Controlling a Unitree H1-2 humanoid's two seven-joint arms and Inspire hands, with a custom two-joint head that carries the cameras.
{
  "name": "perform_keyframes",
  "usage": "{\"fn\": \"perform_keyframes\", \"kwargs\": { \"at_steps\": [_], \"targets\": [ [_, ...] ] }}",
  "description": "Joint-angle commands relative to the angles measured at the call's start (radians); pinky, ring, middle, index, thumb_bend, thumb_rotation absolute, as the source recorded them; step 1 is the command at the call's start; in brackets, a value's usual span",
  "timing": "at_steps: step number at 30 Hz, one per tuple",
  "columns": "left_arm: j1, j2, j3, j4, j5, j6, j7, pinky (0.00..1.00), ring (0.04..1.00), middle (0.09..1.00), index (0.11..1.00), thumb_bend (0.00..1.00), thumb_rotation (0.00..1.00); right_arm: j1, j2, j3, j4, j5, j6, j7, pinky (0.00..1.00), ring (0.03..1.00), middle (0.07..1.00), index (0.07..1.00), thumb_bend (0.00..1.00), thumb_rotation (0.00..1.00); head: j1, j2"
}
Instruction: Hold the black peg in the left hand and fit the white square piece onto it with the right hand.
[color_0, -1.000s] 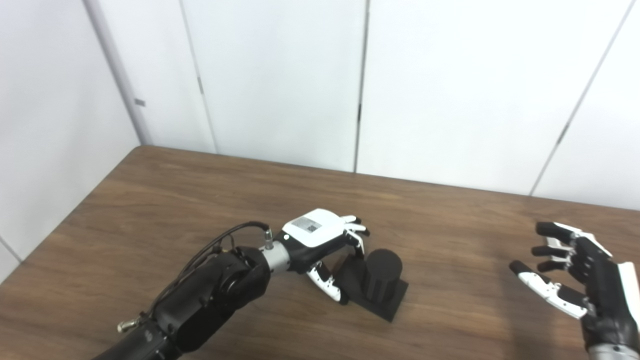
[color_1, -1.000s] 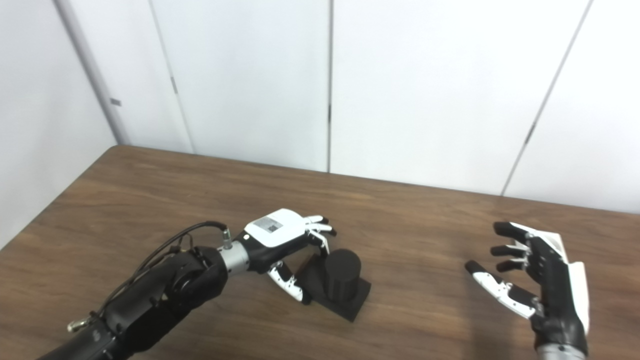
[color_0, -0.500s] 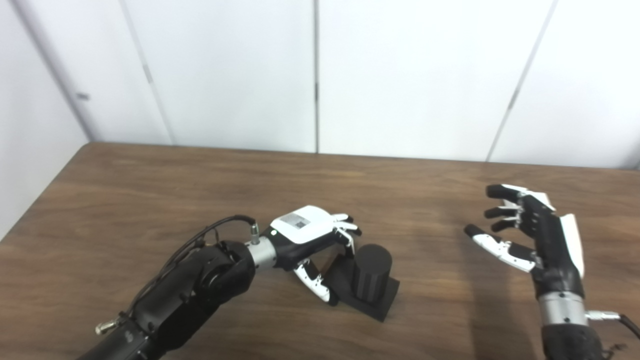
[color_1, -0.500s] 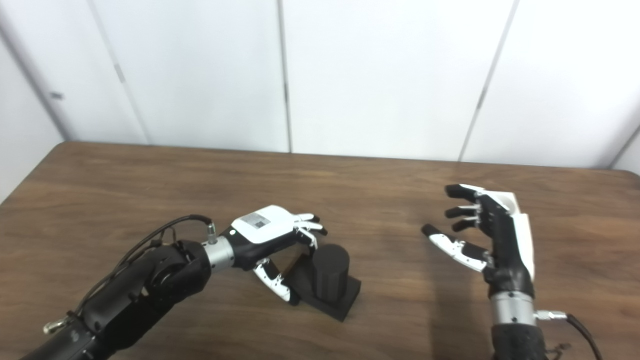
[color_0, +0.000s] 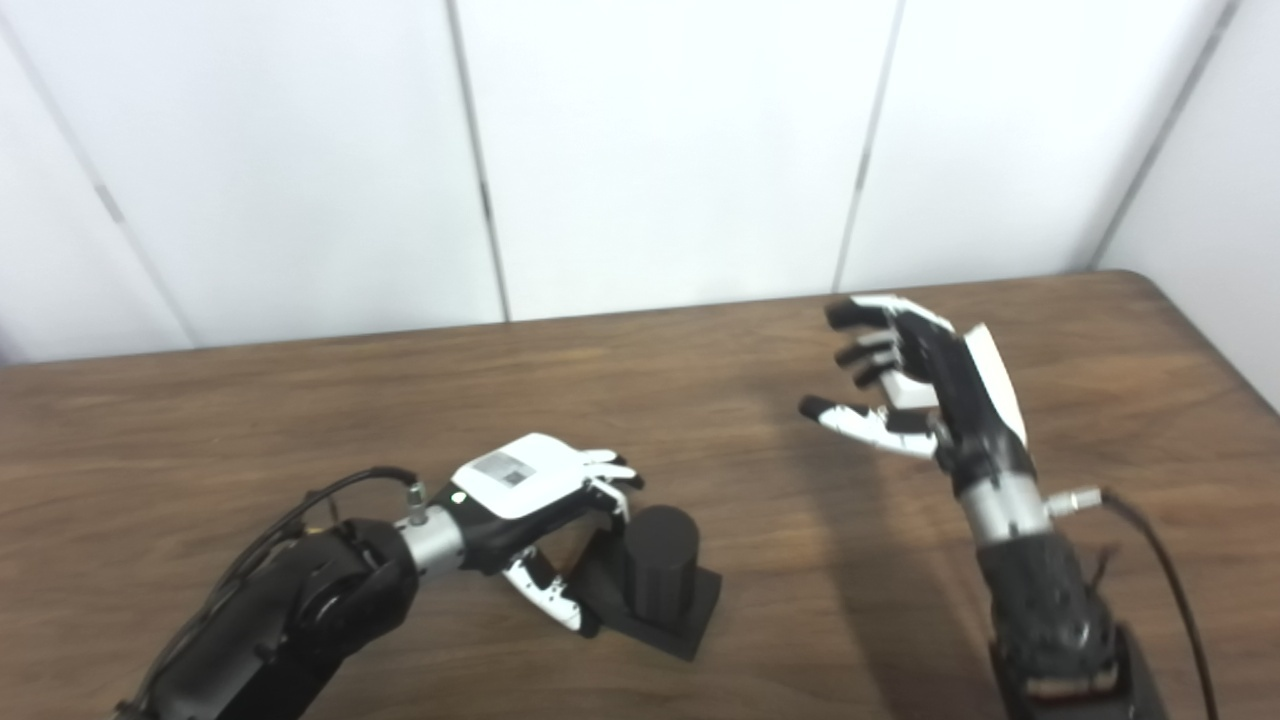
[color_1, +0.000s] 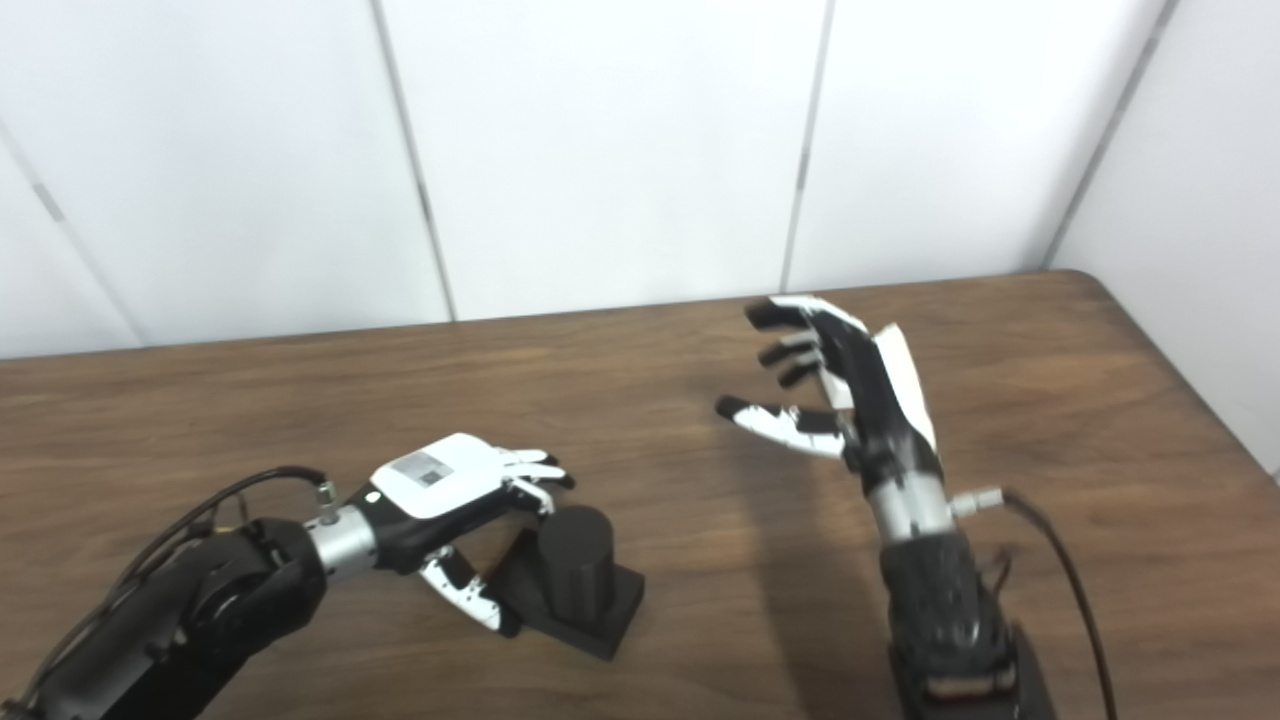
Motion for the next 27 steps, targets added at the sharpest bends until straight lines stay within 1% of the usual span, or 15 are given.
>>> {"fn": "perform_keyframes", "kwargs": {
  "at_steps": [1, 3, 6, 10, 11, 12, 14, 16, 18, 19, 20, 21, 23, 25, 27],
  "targets": [
    [0.066, 0.028, -0.068, 0.058, 0.083, -0.043, -0.07, 0.87, 0.941, 0.894, 0.491, 0.52, 0.07, -0.058, -0.037, -0.005, -0.045, -0.013, 0.029, 0.029, 0.51, 0.623, 0.719, 0.697, 0.64, 0.04, -0.007, -0.002],
    [0.068, 0.031, -0.068, 0.061, 0.092, -0.047, -0.065, 0.88, 0.939, 0.895, 0.491, 0.52, 0.07, -0.089, -0.068, -0.009, -0.047, -0.016, 0.05, 0.045, 0.5, 0.613, 0.718, 0.693, 0.67, 0.05, -0.016, -0.008],
    [0.07, 0.034, -0.069, 0.07, 0.102, -0.062, -0.051, 0.87, 0.935, 0.894, 0.491, 0.52, 0.07, -0.121, -0.107, -0.008, -0.057, -0.027, 0.088, 0.075, 0.5, 0.614, 0.717, 0.703, 0.67, 0.05, -0.046, -0.029],
    [0.078, 0.046, -0.066, 0.065, 0.11, -0.071, -0.039, 0.86, 0.935, 0.894, 0.492, 0.52, 0.07, -0.182, -0.236, 0.017, -0.041, -0.045, 0.115, 0.184, 0.53, 0.659, 0.747, 0.754, 0.68, 0.06, -0.099, -0.062],
    [0.08, 0.049, -0.066, 0.066, 0.111, -0.073, -0.036, 0.86, 0.932, 0.892, 0.492, 0.52, 0.07, -0.197, -0.266, 0.025, -0.034, -0.05, 0.12, 0.211, 0.54, 0.673, 0.772, 0.77, 0.69, 0.08, -0.113, -0.072],
    [0.08, 0.051, -0.066, 0.066, 0.111, -0.074, -0.035, 0.86, 0.931, 0.892, 0.491, 0.52, 0.07, -0.207, -0.285, 0.03, -0.029, -0.052, 0.124, 0.228, 0.54, 0.681, 0.784, 0.778, 0.69, 0.09, -0.113, -0.072],
    [0.082, 0.055, -0.069, 0.062, 0.117, -0.065, -0.043, 0.87, 0.935, 0.894, 0.492, 0.52, 0.07, -0.246, -0.347, 0.059, -0.003, -0.074, 0.14, 0.281, 0.56, 0.702, 0.803, 0.79, 0.72, 0.1, -0.136, -0.09],
    [0.085, 0.058, -0.069, 0.061, 0.116, -0.062, -0.045, 0.87, 0.935, 0.894, 0.492, 0.52, 0.07, -0.274, -0.387, 0.083, 0.018, -0.093, 0.151, 0.318, 0.58, 0.729, 0.82, 0.8, 0.74, 0.1, -0.15, -0.101],
    [0.088, 0.059, -0.066, 0.062, 0.109, -0.063, -0.044, 0.87, 0.934, 0.891, 0.491, 0.52, 0.07, -0.297, -0.417, 0.105, 0.04, -0.105, 0.153, 0.349, 0.63, 0.782, 0.841, 0.808, 0.79, 0.06, -0.158, -0.108],
    [0.091, 0.06, -0.064, 0.065, 0.108, -0.069, -0.036, 0.87, 0.934, 0.891, 0.491, 0.52, 0.07, -0.317, -0.448, 0.13, 0.056, -0.121, 0.158, 0.386, 0.65, 0.794, 0.846, 0.81, 0.79, 0.05, -0.164, -0.113],
    [0.092, 0.061, -0.064, 0.066, 0.109, -0.072, -0.032, 0.87, 0.931, 0.886, 0.491, 0.52, 0.06, -0.336, -0.477, 0.156, 0.072, -0.144, 0.165, 0.423, 0.72, 0.858, 0.89, 0.833, 0.81, 0.05, -0.166, -0.116],
    [0.093, 0.062, -0.063, 0.066, 0.111, -0.075, -0.03, 0.87, 0.929, 0.886, 0.491, 0.52, 0.06, -0.349, -0.496, 0.175, 0.082, -0.162, 0.17, 0.449, 0.75, 0.888, 0.913, 0.844, 0.83, 0.06, -0.168, -0.118],
    [0.094, 0.064, -0.061, 0.066, 0.113, -0.077, -0.027, 0.87, 0.926, 0.886, 0.491, 0.52, 0.06, -0.386, -0.538, 0.225, 0.114, -0.211, 0.179, 0.511, 0.81, 0.924, 0.942, 0.86, 0.85, 0.08, -0.172, -0.119],
    [0.096, 0.066, -0.059, 0.069, 0.112, -0.082, -0.019, 0.87, 0.924, 0.884, 0.491, 0.52, 0.06, -0.418, -0.565, 0.266, 0.148, -0.249, 0.183, 0.559, 0.85, 0.941, 0.954, 0.867, 0.86, 0.09, -0.172, -0.121],
    [0.099, 0.068, -0.056, 0.071, 0.11, -0.088, -0.011, 0.87, 0.921, 0.882, 0.491, 0.52, 0.06, -0.451, -0.585, 0.305, 0.187, -0.282, 0.179, 0.604, 0.92, 0.968, 0.973, 0.884, 0.88, 0.11, -0.172, -0.121]
  ]
}}
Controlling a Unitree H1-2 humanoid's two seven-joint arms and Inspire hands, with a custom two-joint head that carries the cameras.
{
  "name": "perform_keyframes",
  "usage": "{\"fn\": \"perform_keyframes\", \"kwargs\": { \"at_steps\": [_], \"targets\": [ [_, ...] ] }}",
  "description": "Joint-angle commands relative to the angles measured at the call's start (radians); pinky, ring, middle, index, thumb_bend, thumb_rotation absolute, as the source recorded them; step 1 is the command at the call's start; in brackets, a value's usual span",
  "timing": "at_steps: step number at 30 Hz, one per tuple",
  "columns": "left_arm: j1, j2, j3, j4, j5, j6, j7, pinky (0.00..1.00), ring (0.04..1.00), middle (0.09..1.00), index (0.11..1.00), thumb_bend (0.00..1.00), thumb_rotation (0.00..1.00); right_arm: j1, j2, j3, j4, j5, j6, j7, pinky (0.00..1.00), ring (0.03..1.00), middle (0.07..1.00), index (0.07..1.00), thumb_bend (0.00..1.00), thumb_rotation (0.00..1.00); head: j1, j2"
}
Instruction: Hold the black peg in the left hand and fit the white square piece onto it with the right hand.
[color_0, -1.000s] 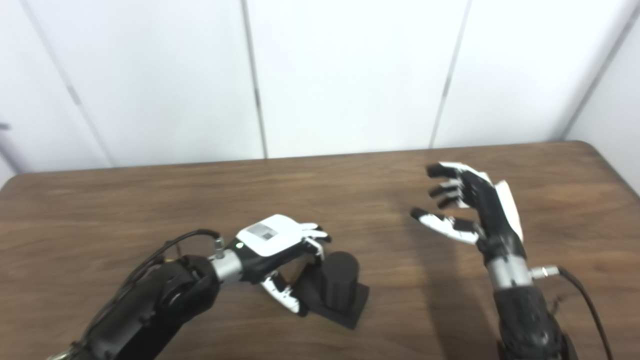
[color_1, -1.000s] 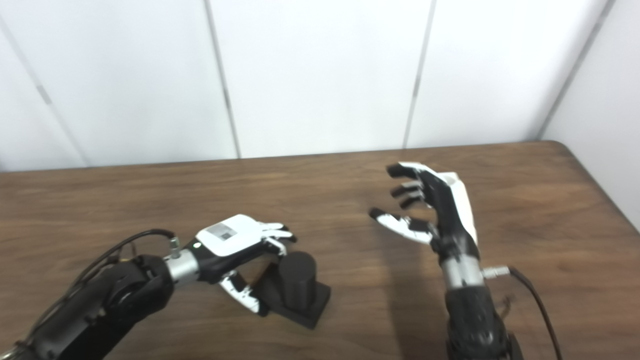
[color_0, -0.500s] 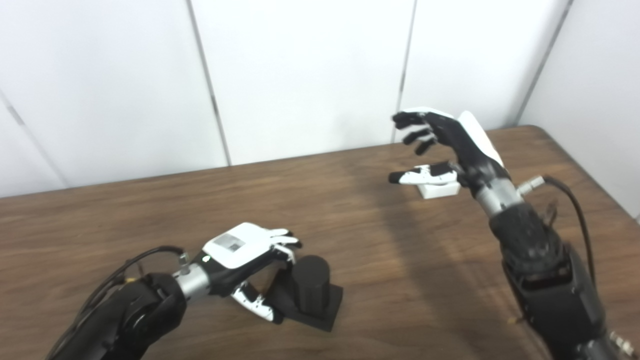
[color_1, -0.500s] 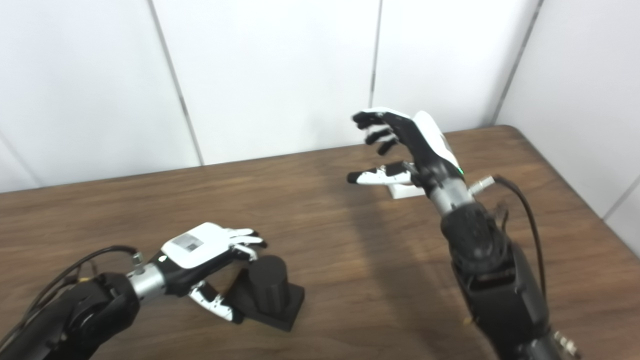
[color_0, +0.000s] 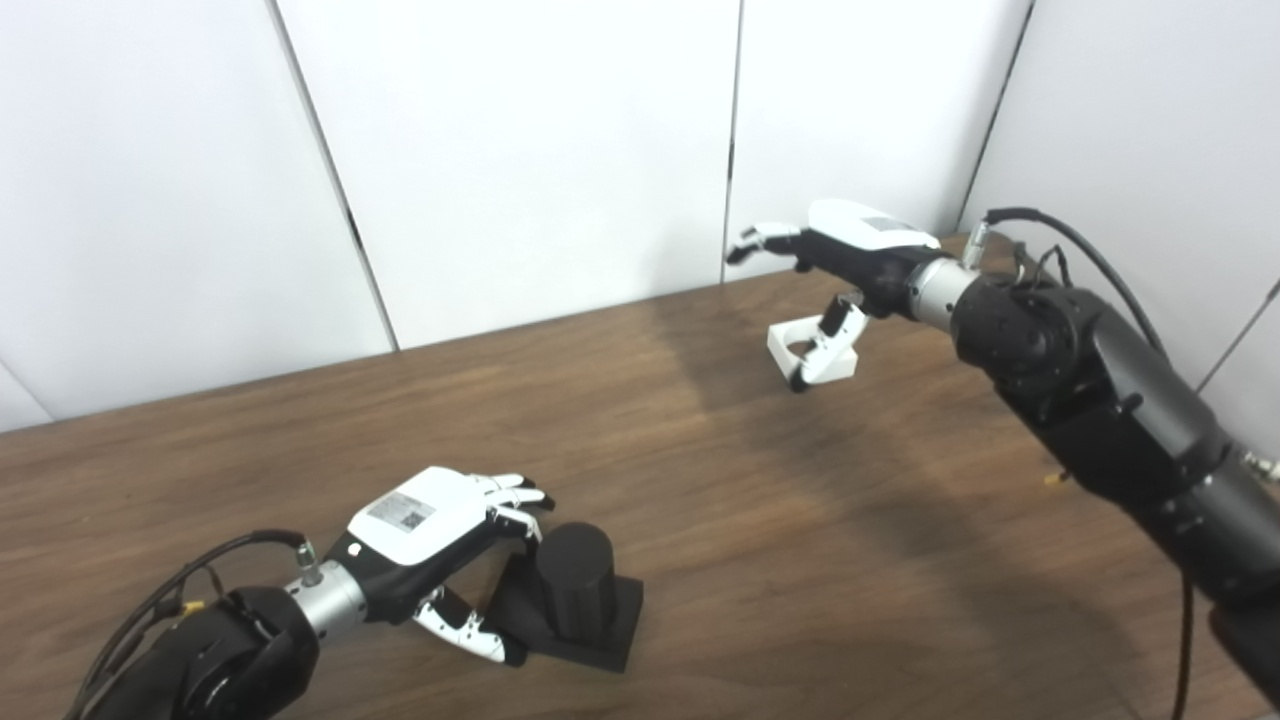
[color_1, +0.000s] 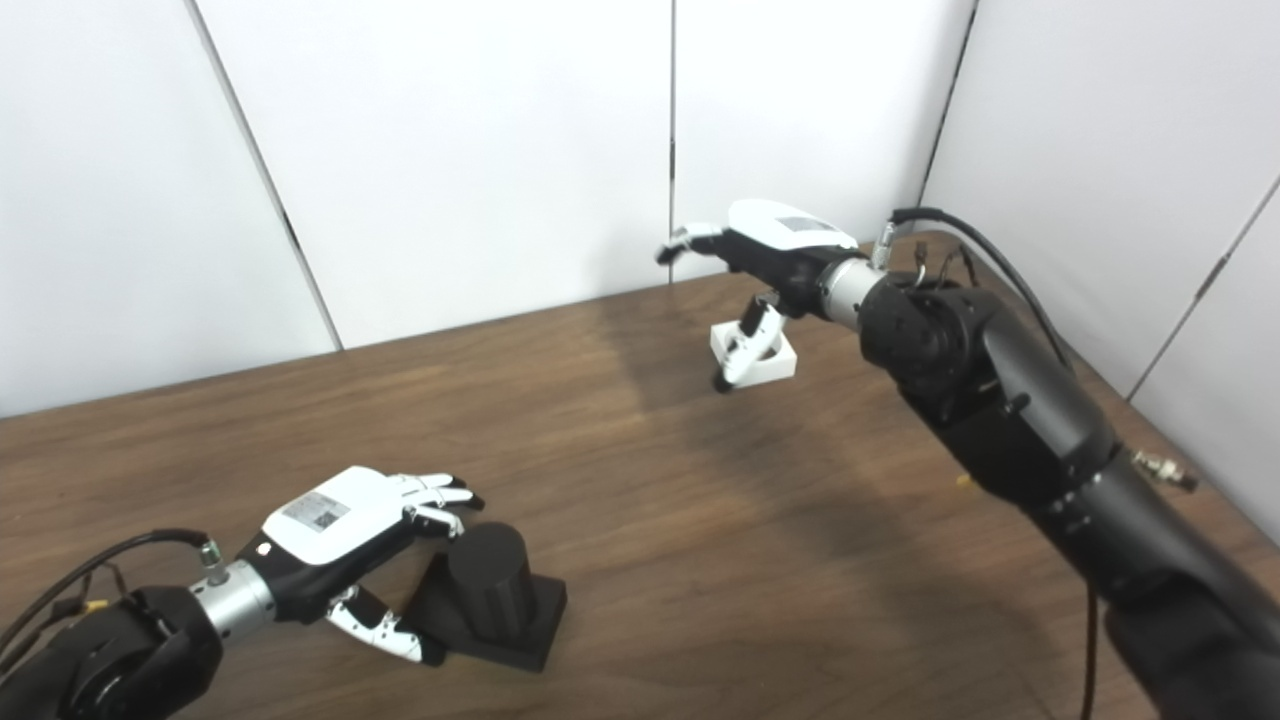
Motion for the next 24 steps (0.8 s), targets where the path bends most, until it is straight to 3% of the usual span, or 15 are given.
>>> {"fn": "perform_keyframes", "kwargs": {
  "at_steps": [1, 5, 9, 17, 24],
  "targets": [
    [0.078, 0.04, -0.061, 0.062, 0.092, -0.032, -0.075, 0.87, 0.92, 0.882, 0.491, 0.52, 0.06, -0.08, -0.044, 0.016, 0.022, -0.04, -0.009, 0.045, 0.94, 0.973, 0.977, 0.887, 0.88, 0.12, -0.001, 0.0],
    [0.081, 0.043, -0.063, 0.061, 0.092, -0.031, -0.073, 0.87, 0.925, 0.885, 0.491, 0.52, 0.07, -0.13, -0.057, 0.068, 0.094, -0.06, -0.03, 0.121, 0.94, 0.985, 0.985, 0.918, 0.96, 0.19, 0.001, 0.0],
    [0.085, 0.043, -0.063, 0.059, 0.089, -0.025, -0.076, 0.88, 0.934, 0.888, 0.491, 0.52, 0.07, -0.16, -0.049, 0.104, 0.166, -0.094, -0.067, 0.127, 0.91, 0.966, 0.964, 0.929, 1.0, 0.25, 0.0, 0.0],
    [0.098, 0.041, -0.058, 0.045, 0.09, -0.023, -0.07, 0.88, 0.94, 0.885, 0.491, 0.52, 0.07, -0.175, -0.009, 0.13, 0.289, -0.225, -0.101, 0.033, 0.88, 0.944, 0.961, 0.938, 0.98, 0.28, 0.009, 0.002],
    [0.096, 0.039, -0.055, 0.039, 0.092, -0.012, -0.077, 0.88, 0.932, 0.886, 0.491, 0.52, 0.07, -0.176, 0.019, 0.135, 0.365, -0.291, -0.108, -0.018, 0.87, 0.946, 0.965, 0.945, 0.92, 0.23, 0.015, -0.001]
  ]
}}
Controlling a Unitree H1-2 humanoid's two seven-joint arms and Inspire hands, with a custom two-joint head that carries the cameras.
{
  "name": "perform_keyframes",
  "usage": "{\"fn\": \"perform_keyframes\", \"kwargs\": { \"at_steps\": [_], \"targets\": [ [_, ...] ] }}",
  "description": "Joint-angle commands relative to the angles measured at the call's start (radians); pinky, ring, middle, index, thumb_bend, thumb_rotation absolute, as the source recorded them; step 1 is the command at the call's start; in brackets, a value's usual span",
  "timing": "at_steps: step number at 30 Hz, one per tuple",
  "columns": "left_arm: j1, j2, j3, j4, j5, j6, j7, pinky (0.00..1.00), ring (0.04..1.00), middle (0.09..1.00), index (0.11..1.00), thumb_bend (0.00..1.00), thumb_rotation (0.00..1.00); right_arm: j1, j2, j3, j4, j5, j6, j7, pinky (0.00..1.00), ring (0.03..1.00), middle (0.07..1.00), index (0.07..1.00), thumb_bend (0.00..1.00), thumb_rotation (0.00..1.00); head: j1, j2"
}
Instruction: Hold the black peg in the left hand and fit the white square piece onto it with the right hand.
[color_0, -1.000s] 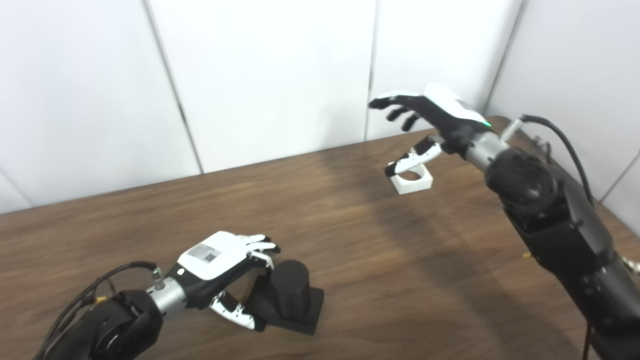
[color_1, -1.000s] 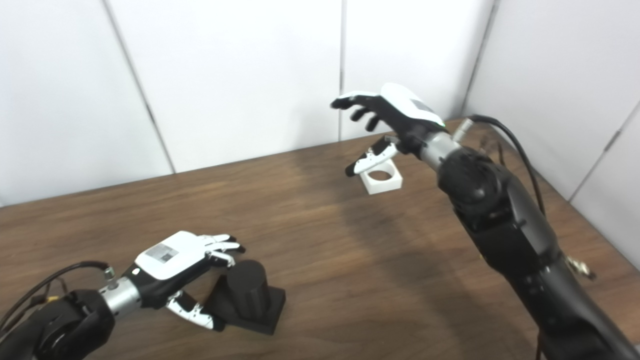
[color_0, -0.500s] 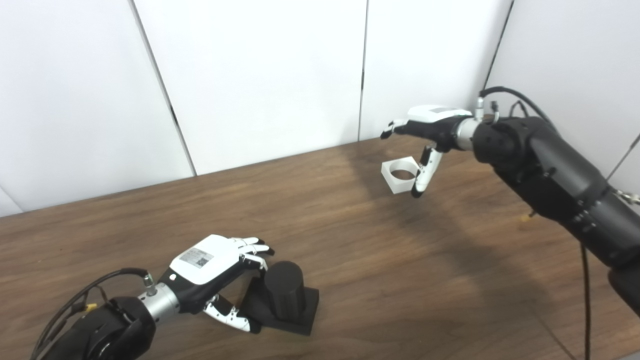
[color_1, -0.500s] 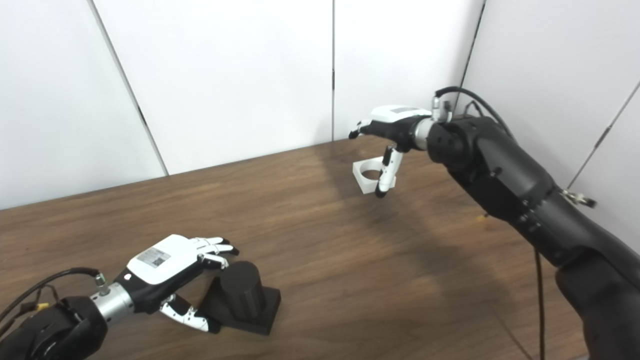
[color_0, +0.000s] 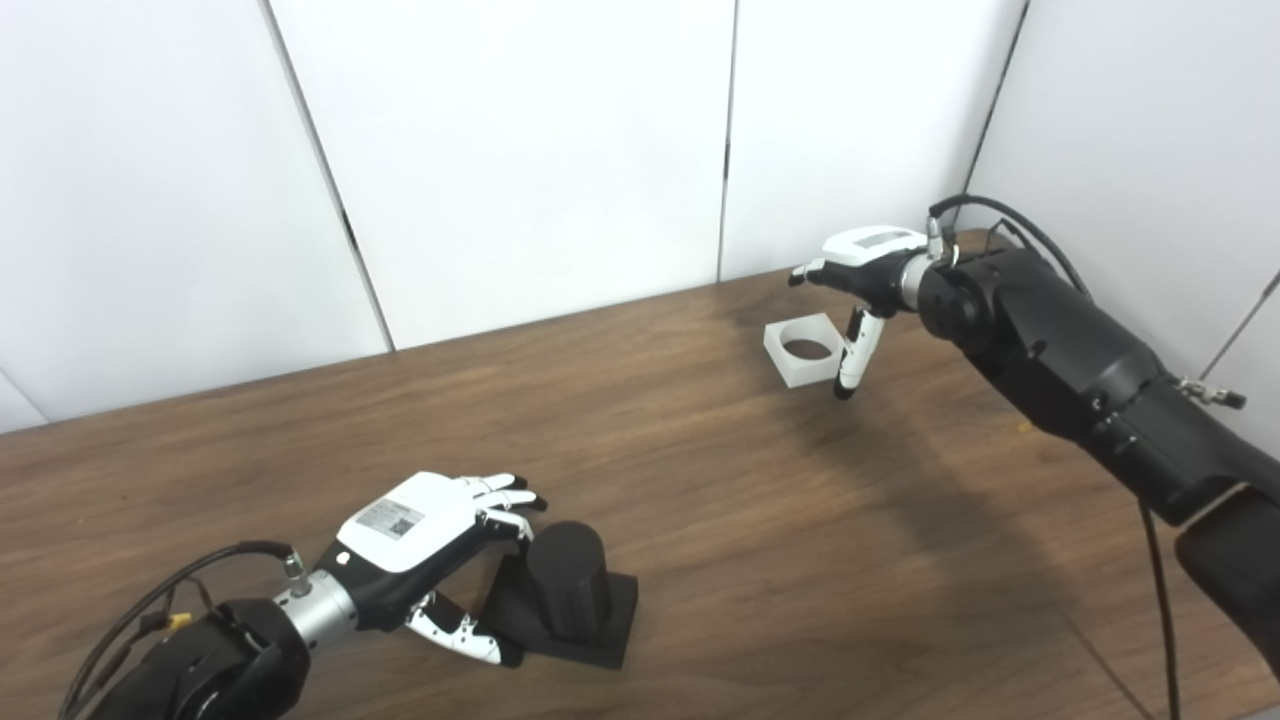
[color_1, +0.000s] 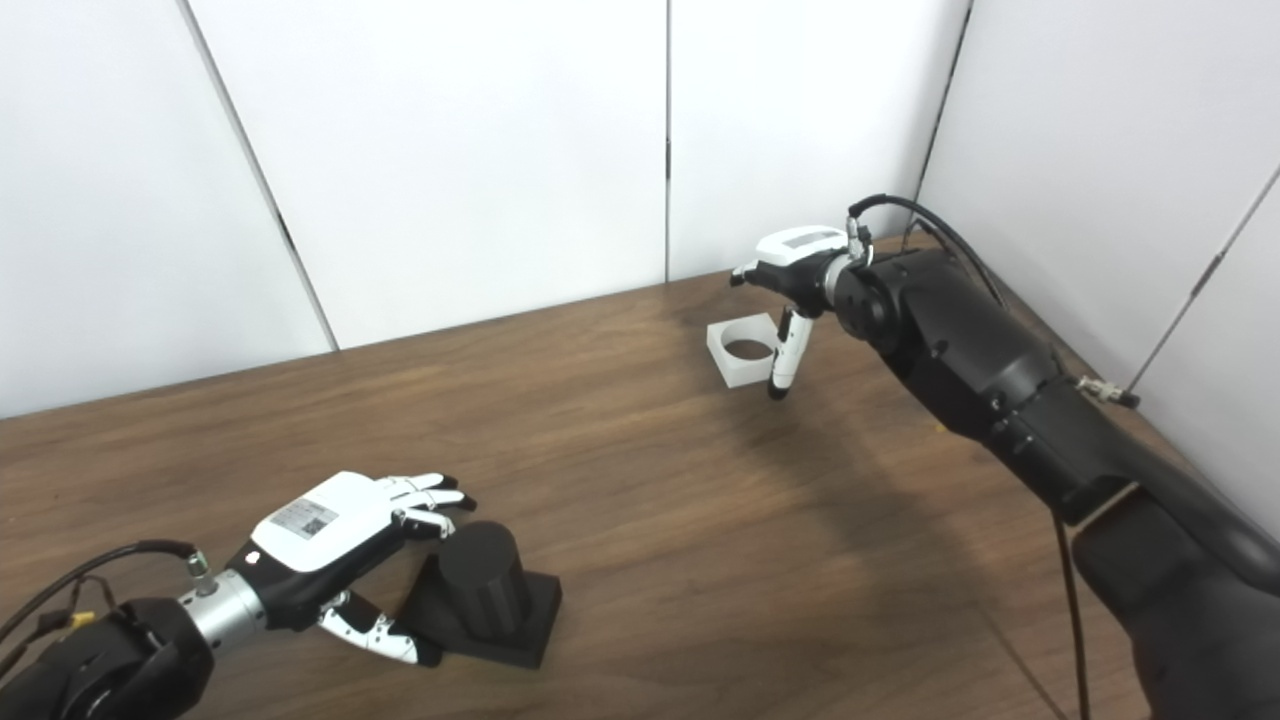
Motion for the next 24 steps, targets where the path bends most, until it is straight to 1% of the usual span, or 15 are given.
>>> {"fn": "perform_keyframes", "kwargs": {
  "at_steps": [1, 6, 15, 24],
  "targets": [
    [0.075, 0.034, -0.063, 0.04, 0.09, -0.01, -0.099, 0.88, 0.931, 0.885, 0.491, 0.52, 0.07, -0.062, -0.016, -0.014, 0.008, -0.03, -0.009, -0.044, 0.87, 0.946, 0.964, 0.945, 0.91, 0.22, 0.0, 0.001],
    [0.074, 0.036, -0.059, 0.037, 0.083, -0.012, -0.101, 0.87, 0.924, 0.882, 0.491, 0.52, 0.07, -0.064, -0.008, -0.019, 0.031, -0.05, -0.001, -0.048, 0.89, 0.955, 0.961, 0.954, 0.88, 0.2, 0.002, 0.002],
    [0.074, 0.04, -0.058, 0.009, 0.084, 0.007, -0.125, 0.87, 0.921, 0.881, 0.491, 0.52, 0.07, -0.069, 0.01, -0.017, 0.076, -0.058, -0.004, -0.072, 0.84, 0.926, 0.939, 0.928, 0.88, 0.19, 0.012, 0.008],
    [0.08, 0.044, -0.053, -0.017, 0.079, 0.019, -0.135, 0.86, 0.917, 0.88, 0.491, 0.52, 0.06, -0.076, 0.036, 0.001, 0.125, -0.065, -0.017, -0.079, 0.82, 0.91, 0.928, 0.901, 0.84, 0.19, 0.021, 0.022]
  ]
}}
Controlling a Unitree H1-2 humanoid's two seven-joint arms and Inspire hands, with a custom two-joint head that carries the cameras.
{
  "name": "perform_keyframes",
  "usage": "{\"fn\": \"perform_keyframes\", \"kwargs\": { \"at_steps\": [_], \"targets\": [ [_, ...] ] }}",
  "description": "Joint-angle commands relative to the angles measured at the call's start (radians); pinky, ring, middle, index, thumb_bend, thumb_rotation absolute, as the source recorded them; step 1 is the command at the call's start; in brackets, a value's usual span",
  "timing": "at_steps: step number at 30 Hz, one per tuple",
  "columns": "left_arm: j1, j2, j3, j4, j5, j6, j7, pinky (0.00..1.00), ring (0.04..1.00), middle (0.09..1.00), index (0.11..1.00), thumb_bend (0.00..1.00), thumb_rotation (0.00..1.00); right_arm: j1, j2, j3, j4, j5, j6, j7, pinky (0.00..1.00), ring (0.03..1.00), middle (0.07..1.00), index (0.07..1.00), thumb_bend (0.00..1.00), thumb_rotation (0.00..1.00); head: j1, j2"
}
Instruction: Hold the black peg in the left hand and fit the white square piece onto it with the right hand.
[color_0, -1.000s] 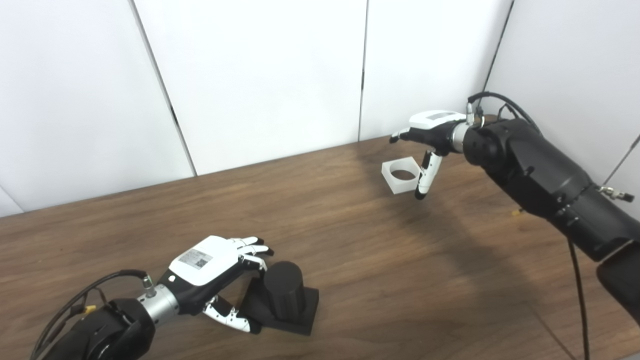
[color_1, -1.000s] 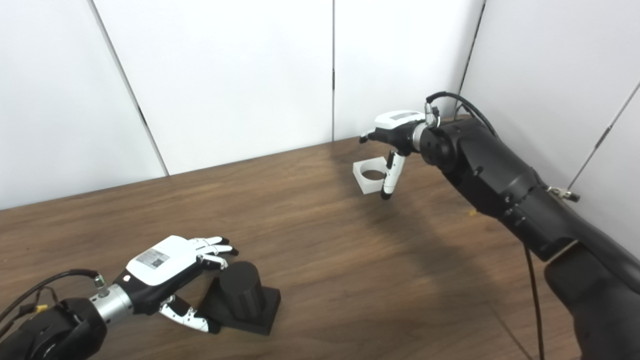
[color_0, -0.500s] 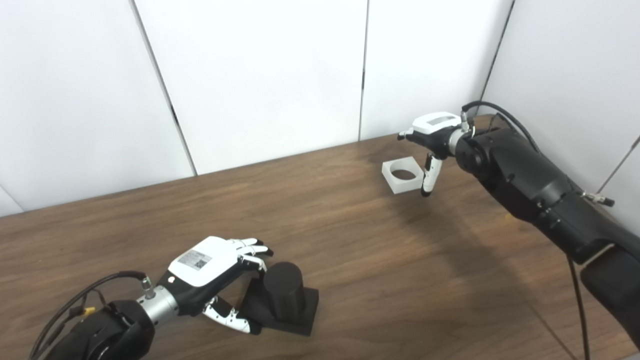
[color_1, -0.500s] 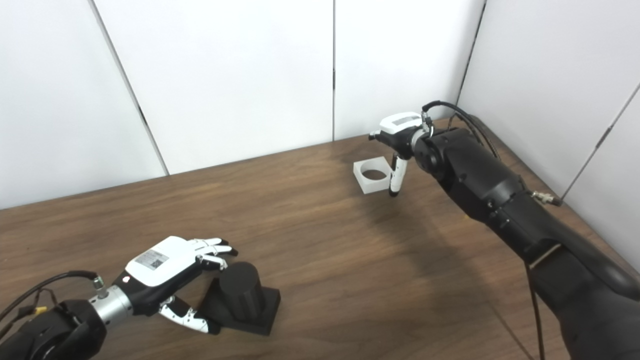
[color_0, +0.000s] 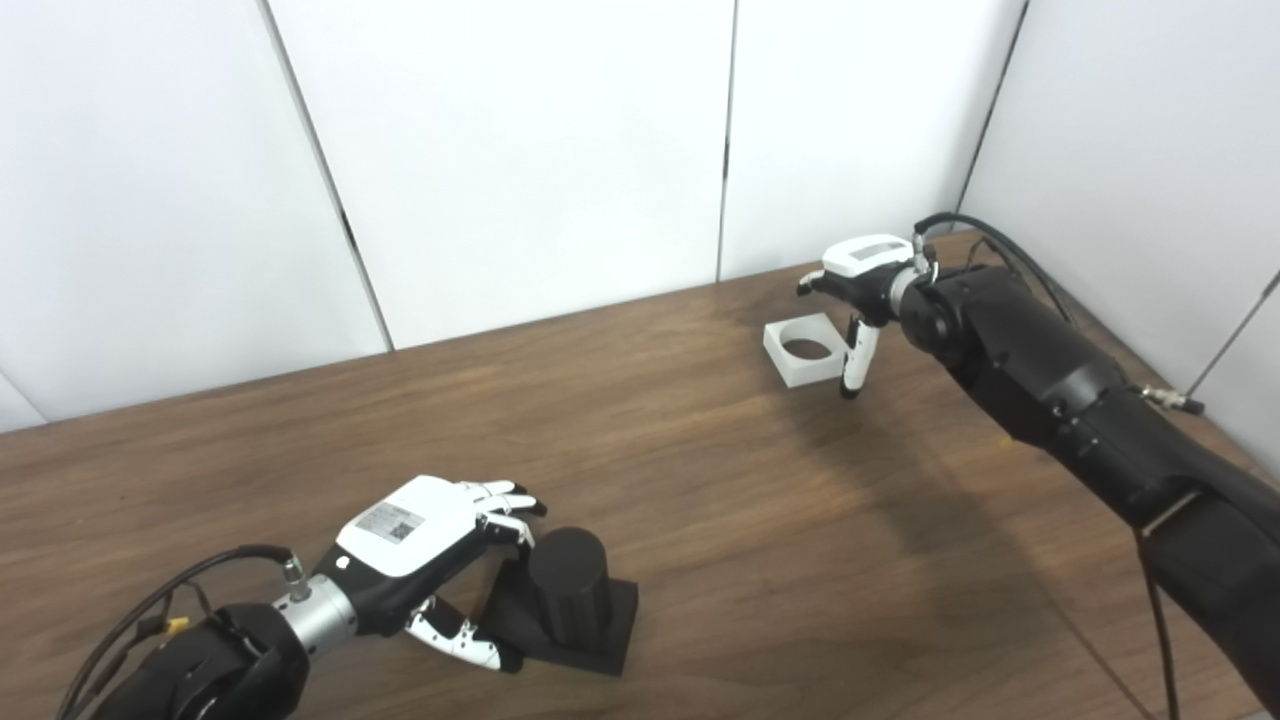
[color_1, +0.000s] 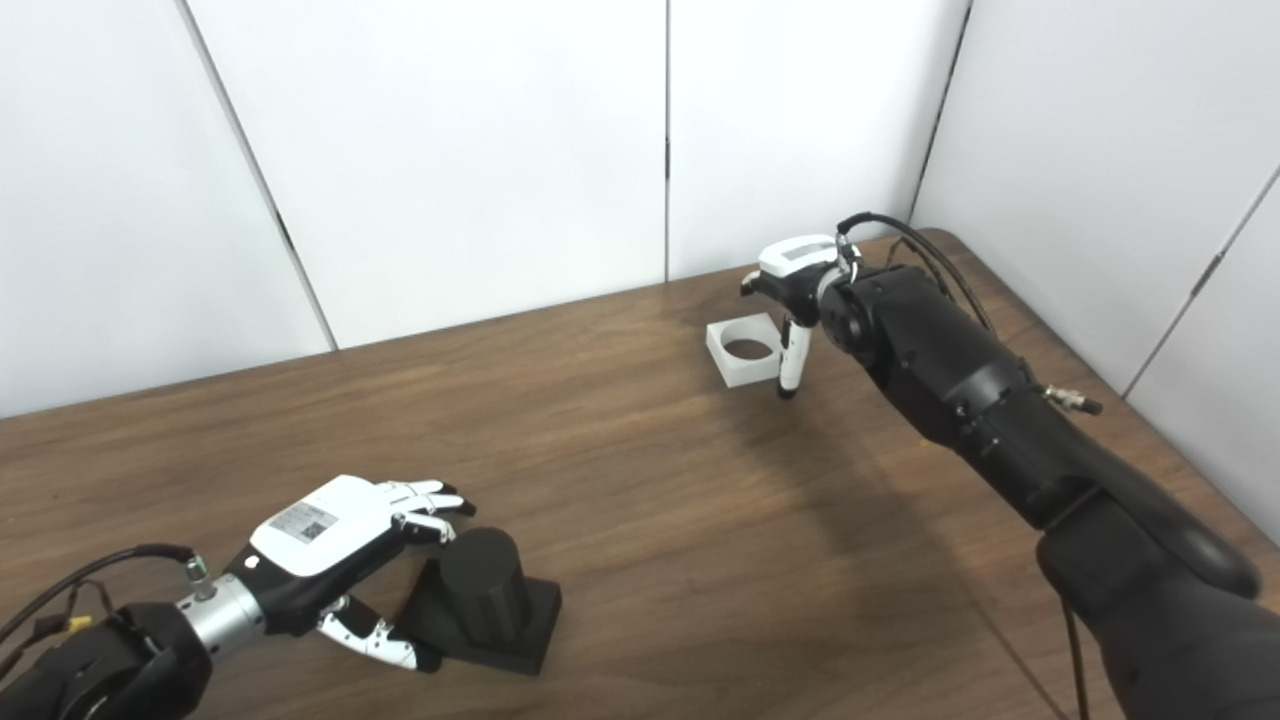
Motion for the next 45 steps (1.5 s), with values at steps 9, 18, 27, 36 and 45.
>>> {"fn": "perform_keyframes", "kwargs": {
  "at_steps": [9, 18, 27, 36, 45],
  "targets": [
    [0.07, 0.029, -0.057, 0.014, 0.083, 0.012, -0.12, 0.86, 0.921, 0.877, 0.491, 0.52, 0.06, -0.055, 0.018, 0.007, 0.047, -0.013, -0.028, -0.058, 0.8, 0.896, 0.918, 0.855, 0.83, 0.17, 0.019, 0.006],
    [0.068, 0.024, -0.061, 0.011, 0.096, 0.022, -0.127, 0.87, 0.921, 0.88, 0.491, 0.52, 0.07, -0.037, 0.037, 0.028, 0.072, -0.004, -0.042, -0.094, 0.77, 0.882, 0.896, 0.73, 0.8, 0.17, 0.022, 0.008],
    [0.071, 0.028, -0.059, 0.015, 0.099, 0.014, -0.118, 0.87, 0.923, 0.882, 0.491, 0.52, 0.07, -0.025, 0.048, 0.008, 0.093, 0.025, -0.077, -0.16, 0.75, 0.841, 0.83, 0.489, 0.53, 0.14, 0.025, 0.016],
    [0.071, 0.029, -0.052, 0.015, 0.09, 0.012, -0.118, 0.87, 0.918, 0.879, 0.491, 0.52, 0.07, -0.019, 0.039, 0.003, 0.094, 0.029, -0.087, -0.181, 0.74, 0.814, 0.793, 0.485, 0.52, 0.13, 0.027, 0.024],
    [0.068, 0.031, -0.053, 0.008, 0.089, 0.023, -0.137, 0.87, 0.926, 0.888, 0.492, 0.52, 0.07, -0.007, 0.033, -0.024, 0.077, 0.061, -0.09, -0.178, 0.73, 0.812, 0.79, 0.483, 0.52, 0.13, 0.026, 0.026]
  ]
}}
